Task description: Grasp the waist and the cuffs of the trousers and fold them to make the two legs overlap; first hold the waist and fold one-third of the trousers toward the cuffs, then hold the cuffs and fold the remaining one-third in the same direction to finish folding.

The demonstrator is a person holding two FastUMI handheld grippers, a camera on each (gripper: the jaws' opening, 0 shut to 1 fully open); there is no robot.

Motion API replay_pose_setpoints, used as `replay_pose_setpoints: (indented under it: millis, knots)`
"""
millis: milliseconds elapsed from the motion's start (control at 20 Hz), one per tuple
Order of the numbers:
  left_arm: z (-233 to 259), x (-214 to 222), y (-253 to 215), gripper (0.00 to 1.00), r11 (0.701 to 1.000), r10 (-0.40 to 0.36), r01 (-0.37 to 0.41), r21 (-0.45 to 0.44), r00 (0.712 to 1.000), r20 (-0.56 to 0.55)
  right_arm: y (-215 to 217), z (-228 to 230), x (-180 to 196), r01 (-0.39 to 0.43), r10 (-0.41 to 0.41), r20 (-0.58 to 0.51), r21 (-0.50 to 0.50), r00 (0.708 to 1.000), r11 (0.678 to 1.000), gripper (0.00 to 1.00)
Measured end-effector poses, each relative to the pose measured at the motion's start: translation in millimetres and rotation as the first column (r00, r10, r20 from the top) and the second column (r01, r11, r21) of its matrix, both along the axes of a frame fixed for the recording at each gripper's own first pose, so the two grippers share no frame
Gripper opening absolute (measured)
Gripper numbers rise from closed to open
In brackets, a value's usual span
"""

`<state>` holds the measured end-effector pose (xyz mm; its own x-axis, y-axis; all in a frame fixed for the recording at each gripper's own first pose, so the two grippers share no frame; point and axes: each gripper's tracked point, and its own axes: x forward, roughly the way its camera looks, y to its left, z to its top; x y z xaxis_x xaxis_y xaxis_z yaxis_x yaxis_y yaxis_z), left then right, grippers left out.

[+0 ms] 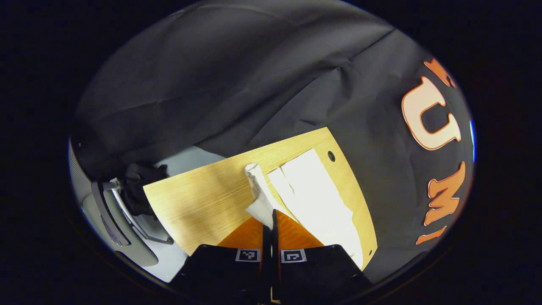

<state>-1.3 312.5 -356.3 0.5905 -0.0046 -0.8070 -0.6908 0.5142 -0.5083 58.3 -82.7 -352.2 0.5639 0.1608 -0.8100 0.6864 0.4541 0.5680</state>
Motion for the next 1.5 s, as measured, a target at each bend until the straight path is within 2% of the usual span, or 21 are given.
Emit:
replay_pose_setpoints:
  millis: [400,600,750,950,1250,1500]
  knots:
    - [30,73,8,0.04,0.993,-0.115,0.113,0.043,0.993,0.040,2,45,34,0.014,-0.015,0.067,0.019,0.998,1.000,0.05]
    - [15,114,11,0.04,0.982,-0.189,0.189,0.016,0.982,-0.012,3,65,53,0.018,-0.018,0.046,0.000,0.999,1.000,0.05]
    - [-3,143,18,0.04,0.978,-0.206,0.204,-0.046,0.977,-0.049,7,79,77,0.015,-0.015,0.036,-0.010,0.999,1.000,0.05]
    - [-21,177,26,0.04,0.969,-0.242,0.238,-0.063,0.966,-0.088,14,91,112,0.005,-0.004,0.023,-0.028,1.000,1.000,0.05]
    - [-57,228,31,0.04,0.964,-0.256,0.241,-0.108,0.954,-0.153,16,85,157,0.042,-0.042,-0.025,0.014,0.999,0.999,0.05]
    - [-67,263,24,0.04,0.945,-0.325,0.312,-0.100,0.932,-0.164,21,70,184,0.034,-0.033,-0.062,0.016,0.997,0.999,0.05]
